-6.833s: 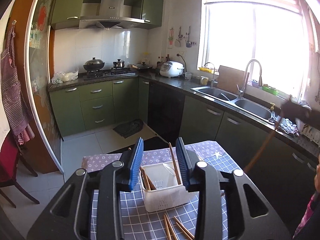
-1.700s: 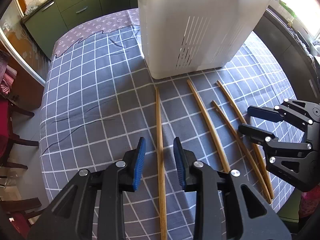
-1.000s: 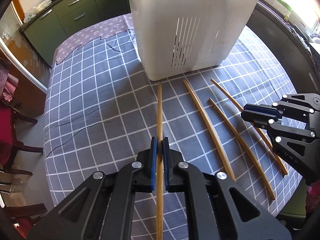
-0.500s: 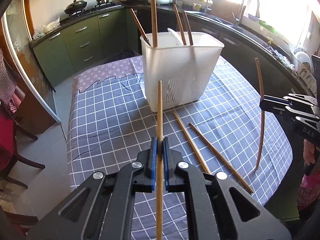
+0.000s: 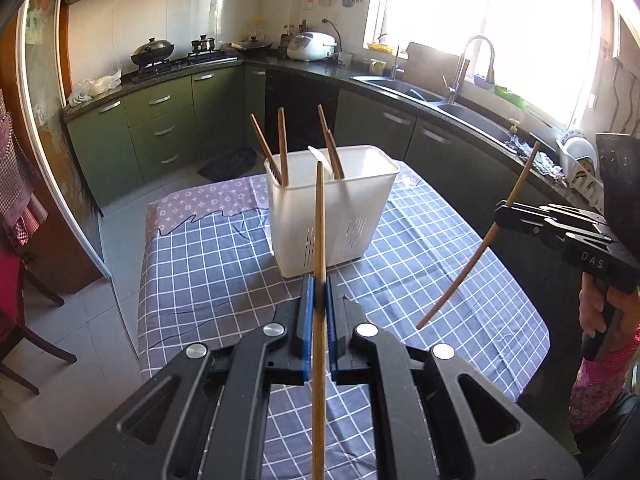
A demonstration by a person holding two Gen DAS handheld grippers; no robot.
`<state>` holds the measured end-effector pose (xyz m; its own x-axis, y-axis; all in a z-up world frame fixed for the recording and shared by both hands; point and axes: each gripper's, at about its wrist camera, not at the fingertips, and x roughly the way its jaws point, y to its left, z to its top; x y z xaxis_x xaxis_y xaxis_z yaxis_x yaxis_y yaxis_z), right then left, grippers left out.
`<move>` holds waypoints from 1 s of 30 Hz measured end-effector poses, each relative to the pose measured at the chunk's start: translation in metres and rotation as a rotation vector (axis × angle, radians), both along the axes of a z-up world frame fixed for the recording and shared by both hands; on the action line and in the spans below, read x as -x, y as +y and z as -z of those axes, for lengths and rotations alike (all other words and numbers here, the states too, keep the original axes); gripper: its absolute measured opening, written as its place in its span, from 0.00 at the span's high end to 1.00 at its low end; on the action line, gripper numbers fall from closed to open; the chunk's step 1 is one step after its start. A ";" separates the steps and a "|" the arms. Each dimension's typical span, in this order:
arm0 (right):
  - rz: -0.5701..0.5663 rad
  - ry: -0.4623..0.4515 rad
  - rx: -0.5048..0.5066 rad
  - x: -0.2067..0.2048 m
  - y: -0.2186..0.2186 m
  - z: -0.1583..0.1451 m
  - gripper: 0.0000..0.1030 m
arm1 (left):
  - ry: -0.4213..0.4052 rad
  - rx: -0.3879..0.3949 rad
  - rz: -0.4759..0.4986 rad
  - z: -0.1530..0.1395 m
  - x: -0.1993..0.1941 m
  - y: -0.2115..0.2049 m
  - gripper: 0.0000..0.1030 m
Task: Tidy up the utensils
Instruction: 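Carry the chopsticks over the caddy and drop them in with both tools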
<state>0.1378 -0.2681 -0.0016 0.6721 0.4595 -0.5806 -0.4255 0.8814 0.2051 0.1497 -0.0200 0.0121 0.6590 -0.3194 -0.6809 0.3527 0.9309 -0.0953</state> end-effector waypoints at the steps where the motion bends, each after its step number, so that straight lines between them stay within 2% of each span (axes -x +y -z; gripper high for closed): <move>1: 0.000 -0.014 -0.017 -0.003 0.000 -0.009 0.93 | -0.011 0.008 0.004 -0.005 0.000 -0.002 0.94; 5: -0.002 -0.076 -0.085 -0.014 -0.005 -0.048 0.93 | -0.074 0.065 -0.001 -0.027 0.003 -0.003 0.94; 10: -0.003 -0.139 -0.146 -0.031 -0.004 -0.092 0.93 | -0.218 0.155 -0.037 -0.068 -0.001 0.001 0.94; 13: 0.027 -0.180 -0.160 -0.042 -0.002 -0.114 0.93 | -0.318 0.201 -0.067 -0.090 -0.011 -0.002 0.94; 17: 0.100 -0.241 -0.143 -0.065 0.004 -0.131 0.93 | -0.417 0.215 -0.102 -0.103 -0.030 -0.012 0.94; 21: 0.129 -0.233 -0.099 -0.097 0.016 -0.124 0.93 | -0.474 0.227 -0.136 -0.106 -0.046 -0.019 0.94; 24: 0.138 -0.187 -0.047 -0.119 0.027 -0.099 0.93 | -0.516 0.234 -0.157 -0.107 -0.052 -0.021 0.94; 30: 0.113 -0.080 0.025 -0.138 0.041 -0.042 0.91 | -0.533 0.250 -0.172 -0.103 -0.066 -0.025 0.94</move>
